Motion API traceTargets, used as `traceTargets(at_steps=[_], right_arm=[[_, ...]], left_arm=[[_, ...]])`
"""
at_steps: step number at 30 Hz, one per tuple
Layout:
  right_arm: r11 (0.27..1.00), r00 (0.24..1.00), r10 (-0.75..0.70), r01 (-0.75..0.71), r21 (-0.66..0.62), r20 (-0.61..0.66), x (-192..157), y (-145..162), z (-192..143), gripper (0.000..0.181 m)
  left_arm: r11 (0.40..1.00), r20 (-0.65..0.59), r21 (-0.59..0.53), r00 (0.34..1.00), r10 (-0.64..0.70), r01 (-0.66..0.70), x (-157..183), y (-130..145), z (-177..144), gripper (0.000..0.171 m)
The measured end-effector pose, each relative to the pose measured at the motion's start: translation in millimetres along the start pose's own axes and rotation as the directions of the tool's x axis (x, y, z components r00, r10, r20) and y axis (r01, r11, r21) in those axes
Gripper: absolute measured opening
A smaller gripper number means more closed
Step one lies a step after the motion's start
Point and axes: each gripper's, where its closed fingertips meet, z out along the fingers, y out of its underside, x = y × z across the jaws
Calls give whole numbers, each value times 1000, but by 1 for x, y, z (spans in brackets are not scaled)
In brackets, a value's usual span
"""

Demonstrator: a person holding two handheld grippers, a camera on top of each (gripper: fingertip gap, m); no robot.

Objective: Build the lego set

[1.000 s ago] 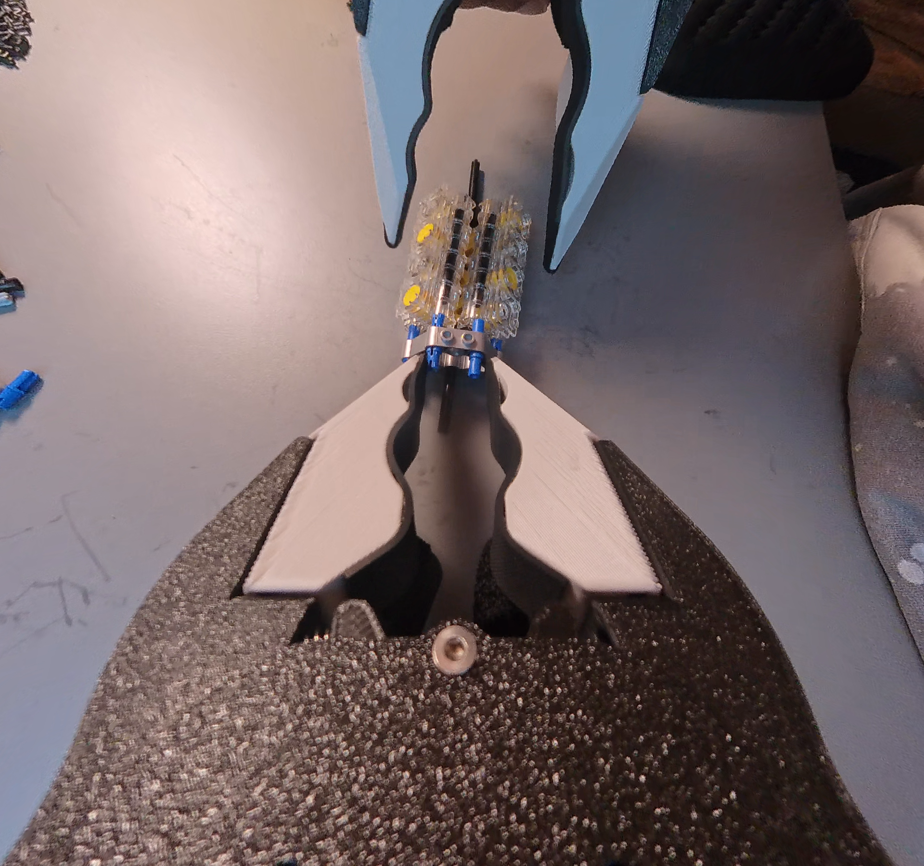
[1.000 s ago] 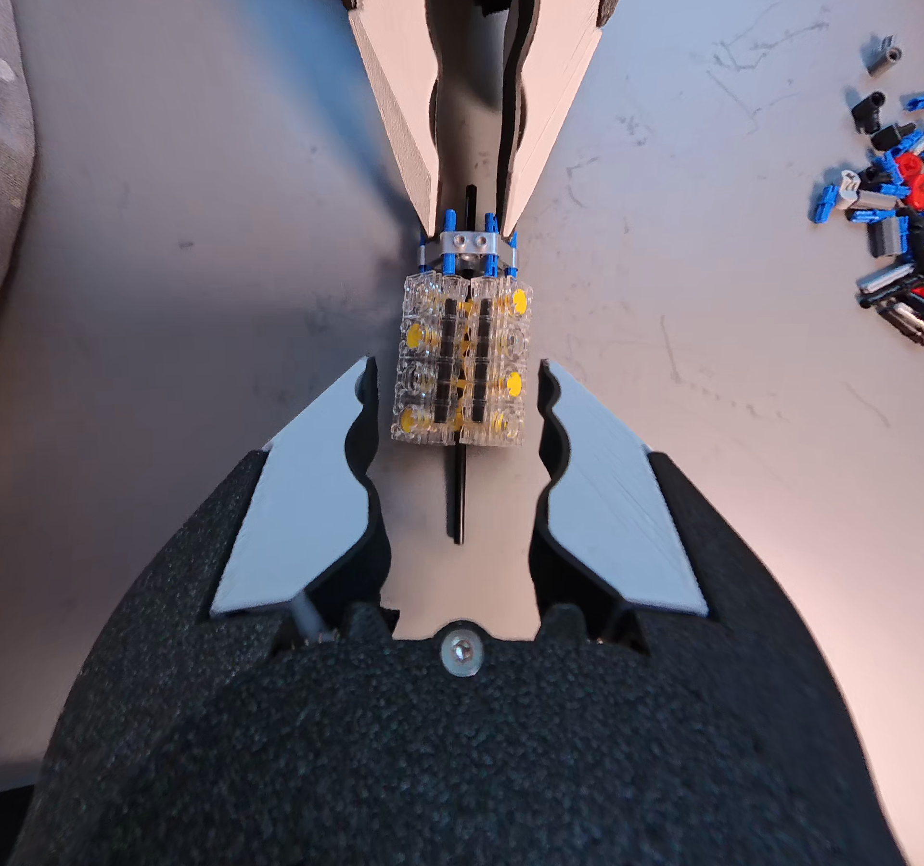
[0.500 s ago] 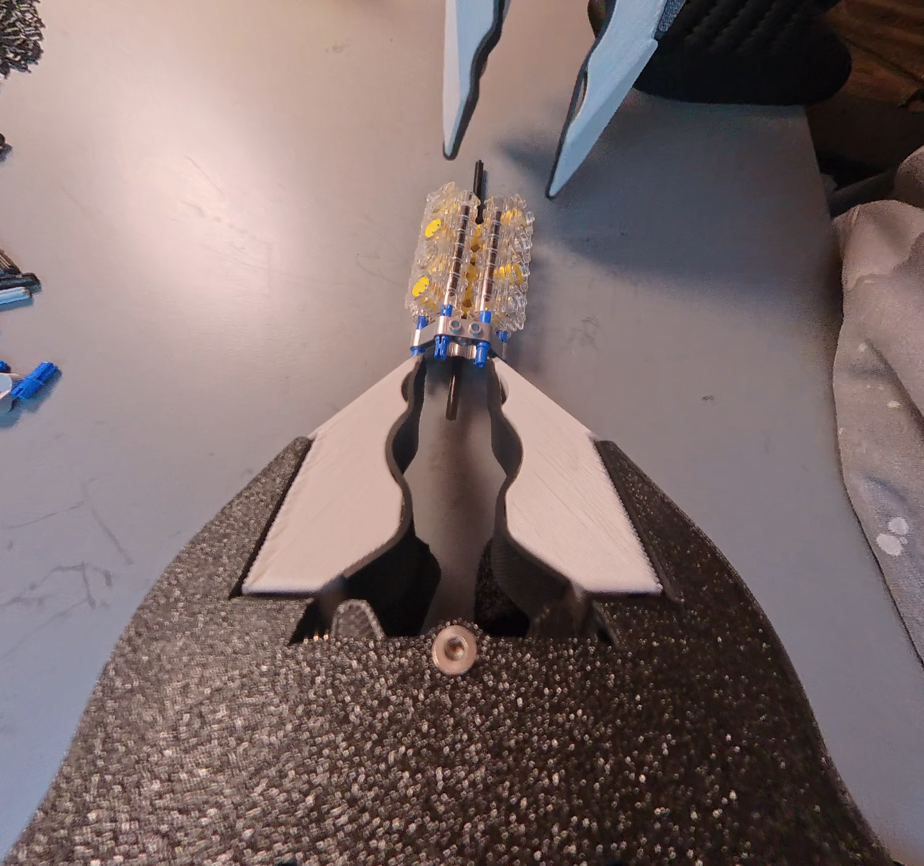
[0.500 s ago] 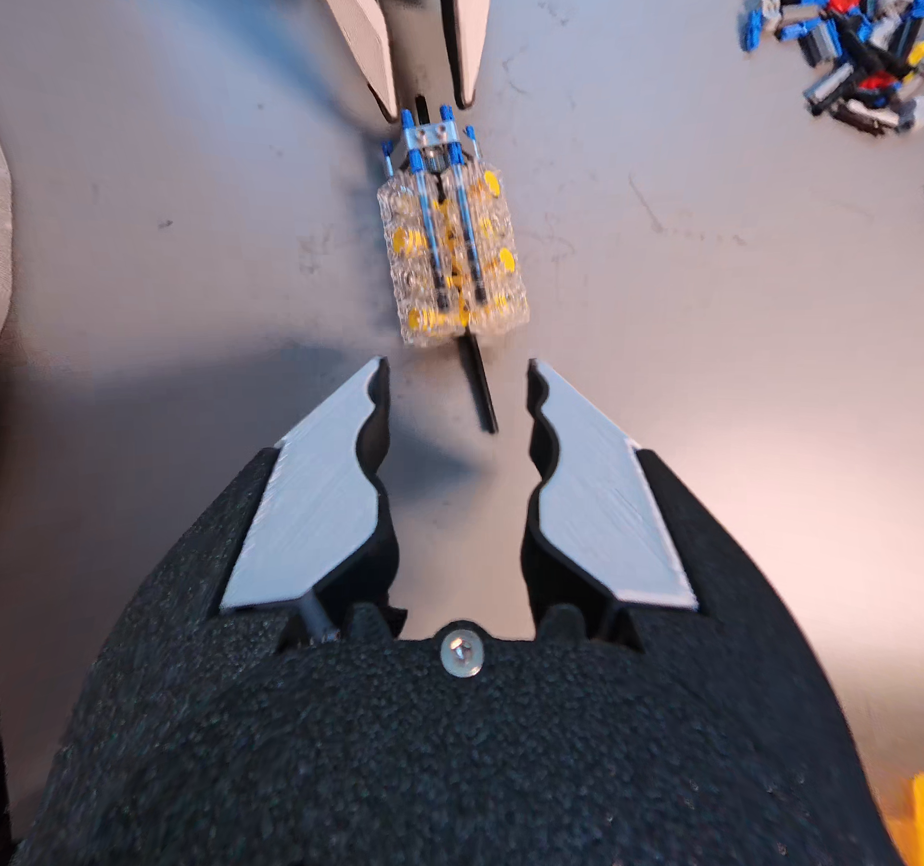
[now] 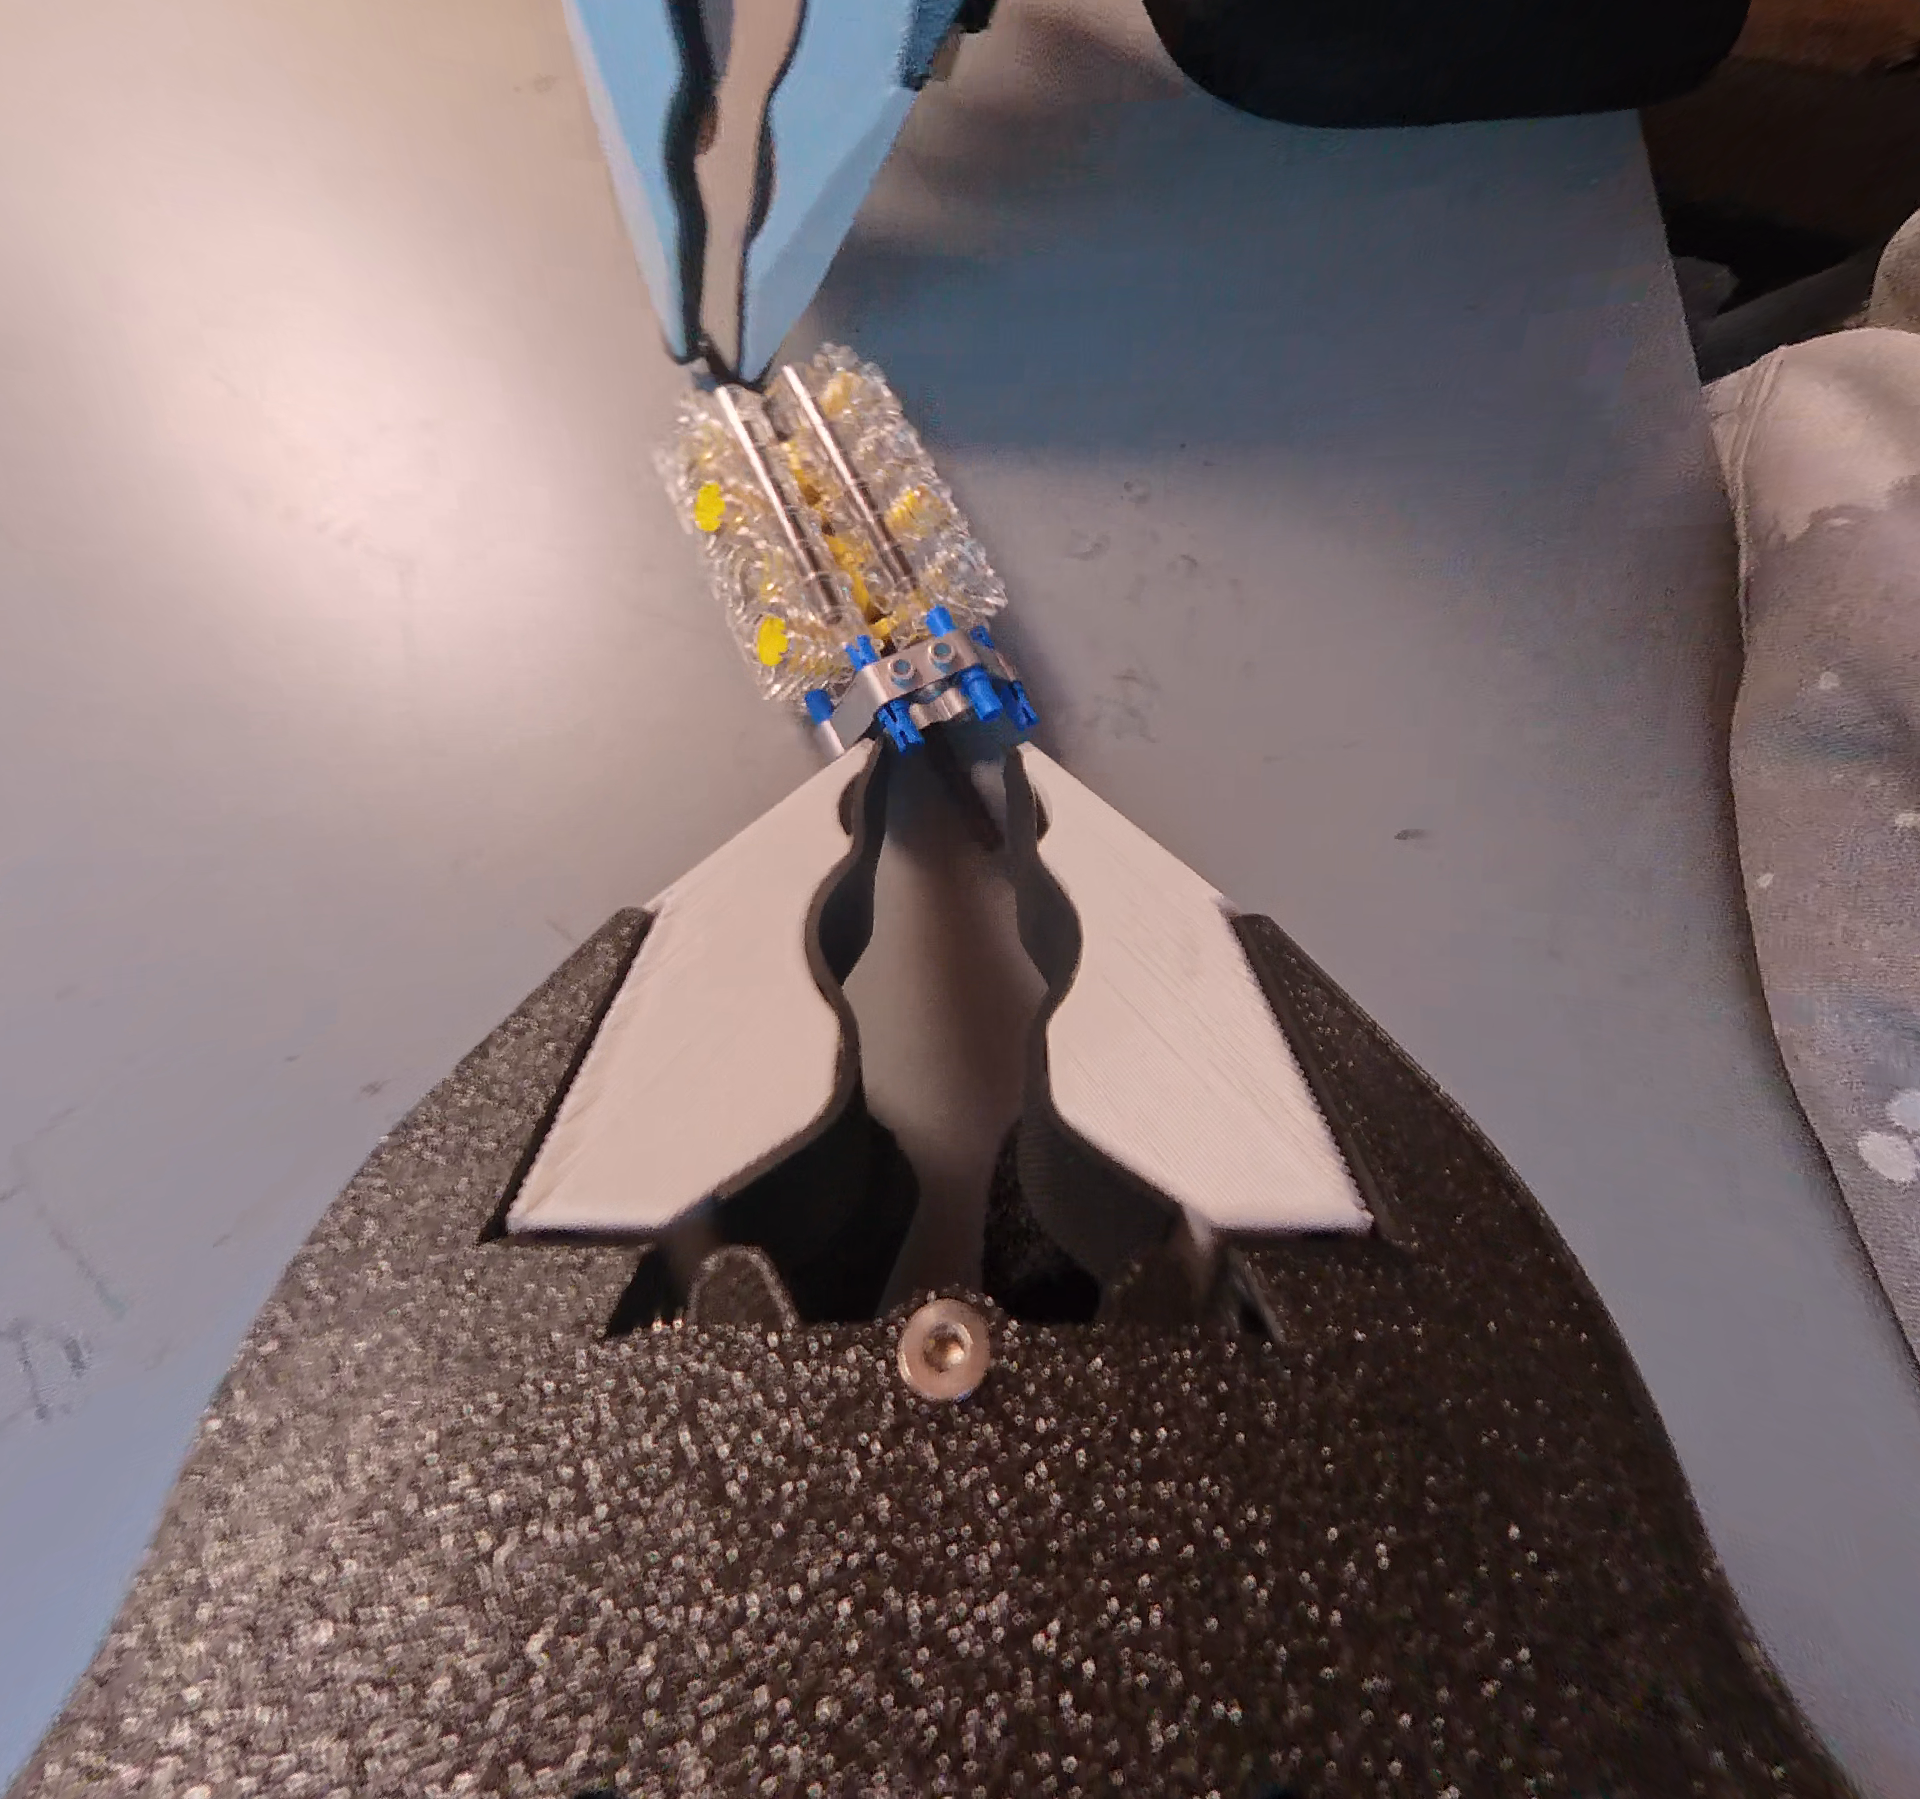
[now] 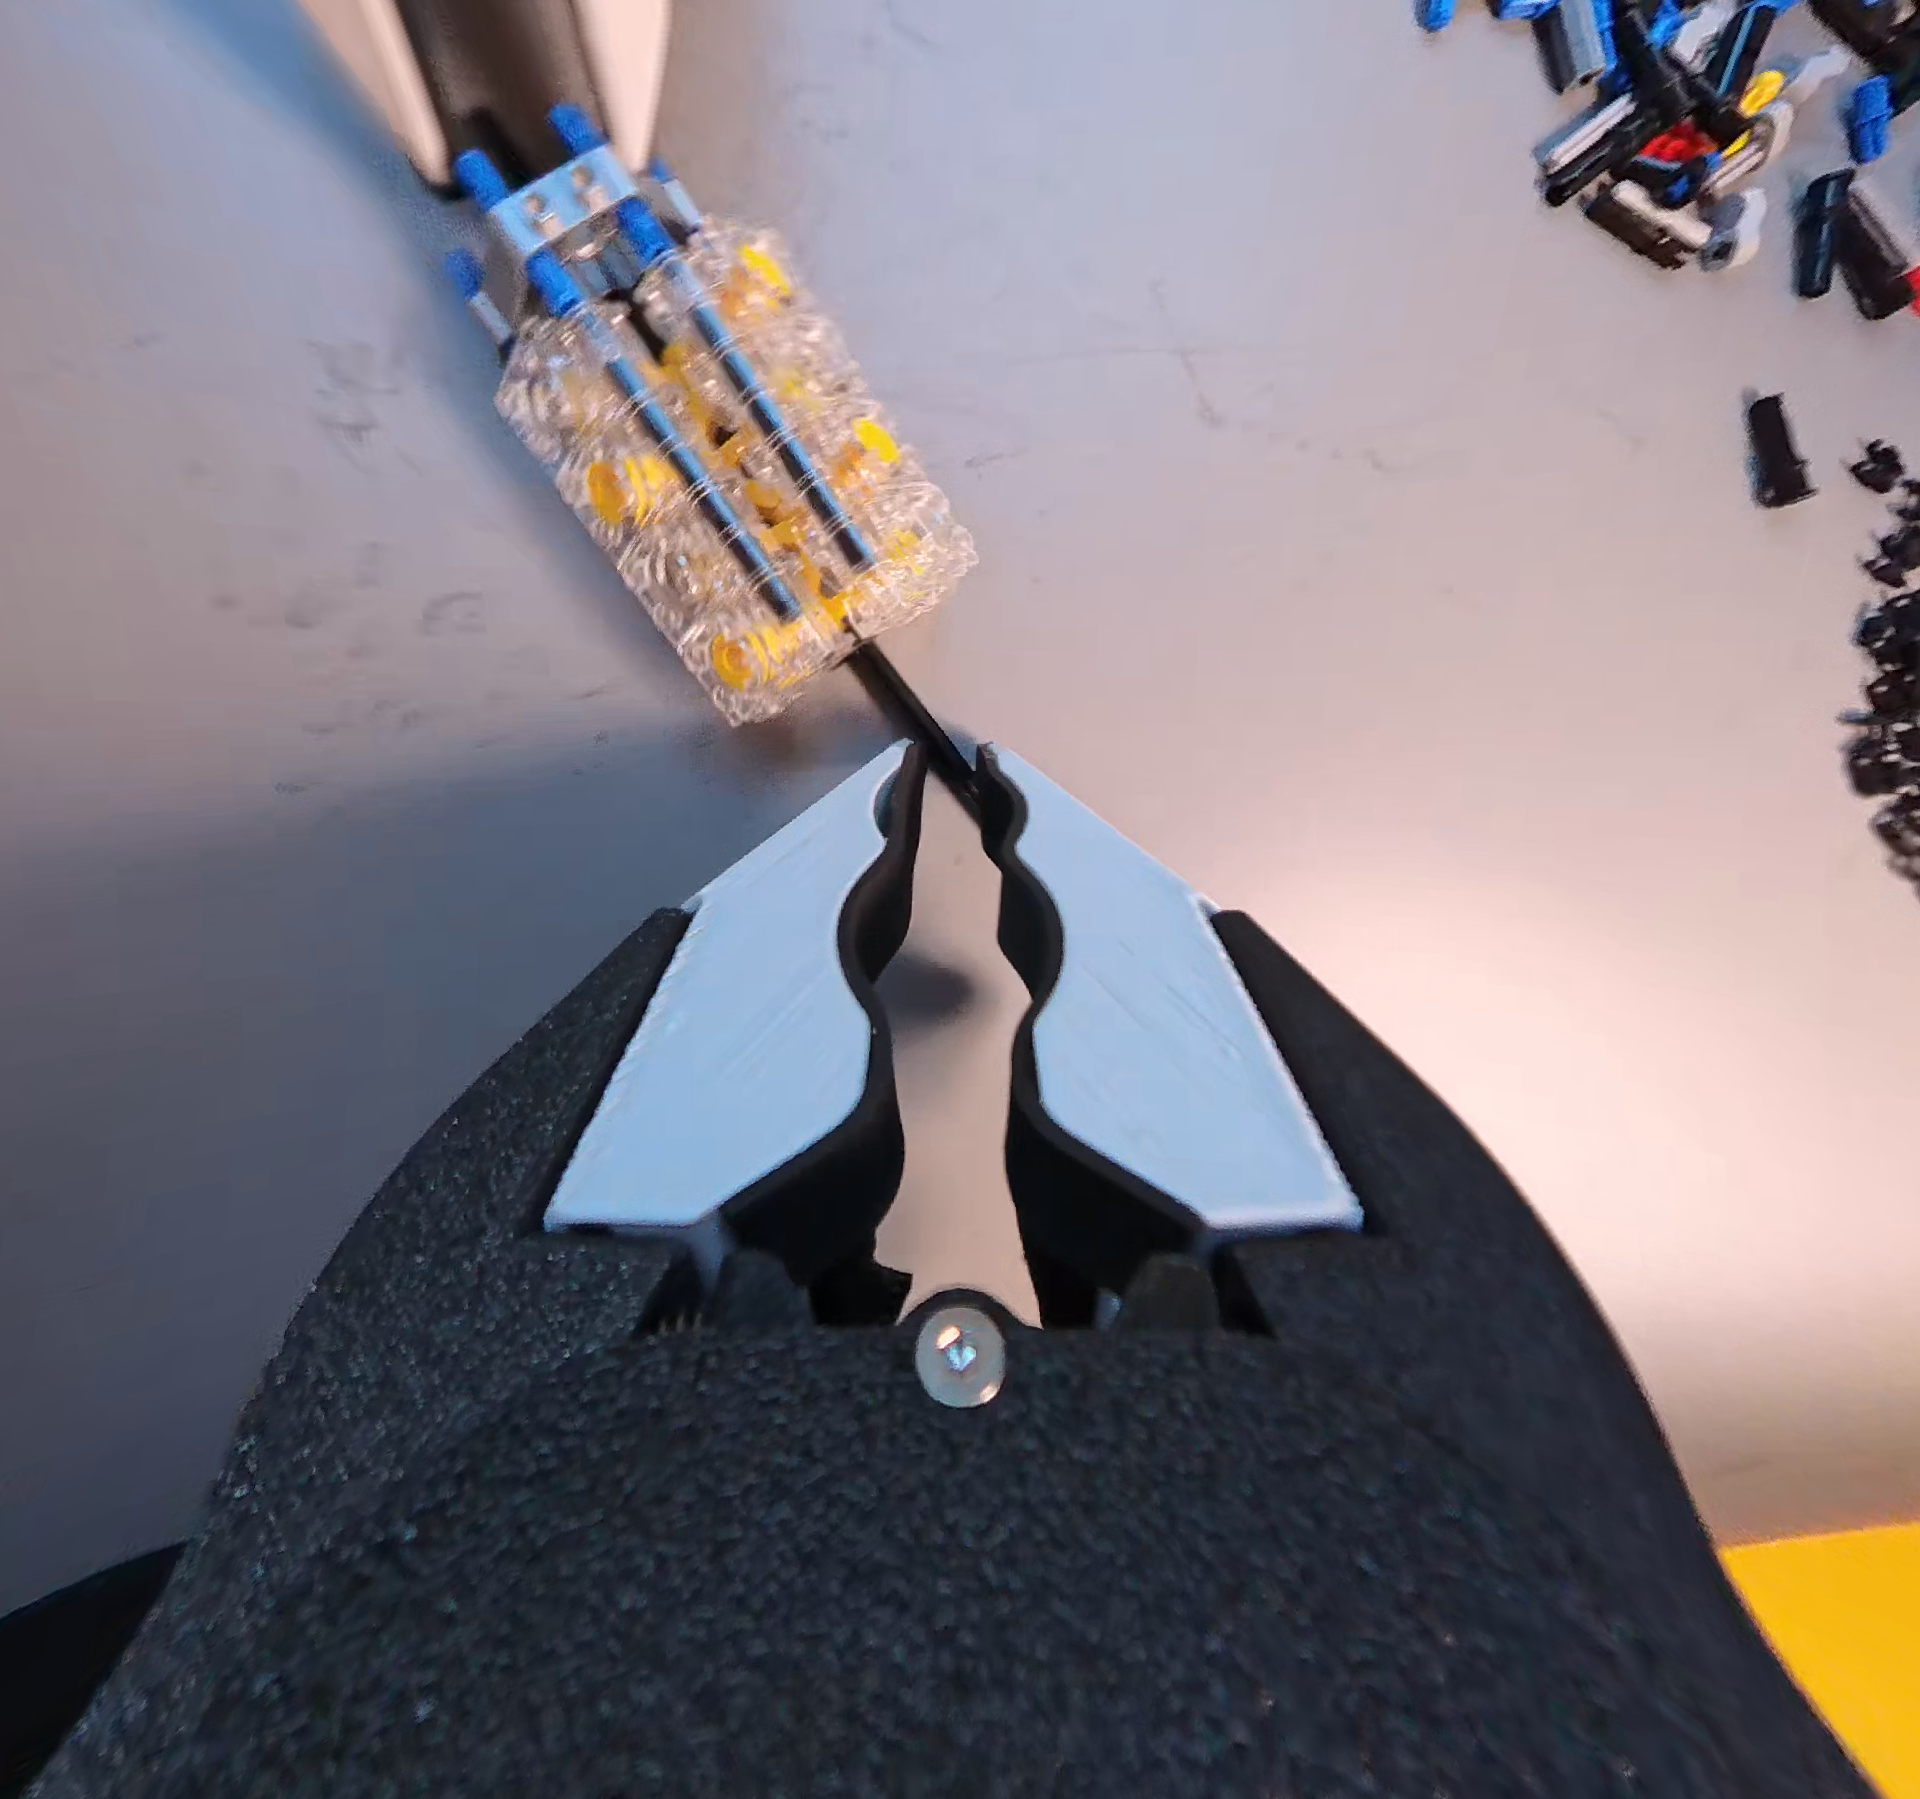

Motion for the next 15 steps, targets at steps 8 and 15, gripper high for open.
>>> traceTargets(at_steps=[8, 15], right_arm=[[997, 989, 65, -60, 42, -136, 34, -6, -2, 23], [921, 918, 358, -316, 229, -172, -9, -19, -33, 59]], left_arm=[[999, -9, 24, 999, 33, -33, 9, -7, -1, 22], [999, 17, 38, 1000, 22, -22, -5, -7, -7, 22]])
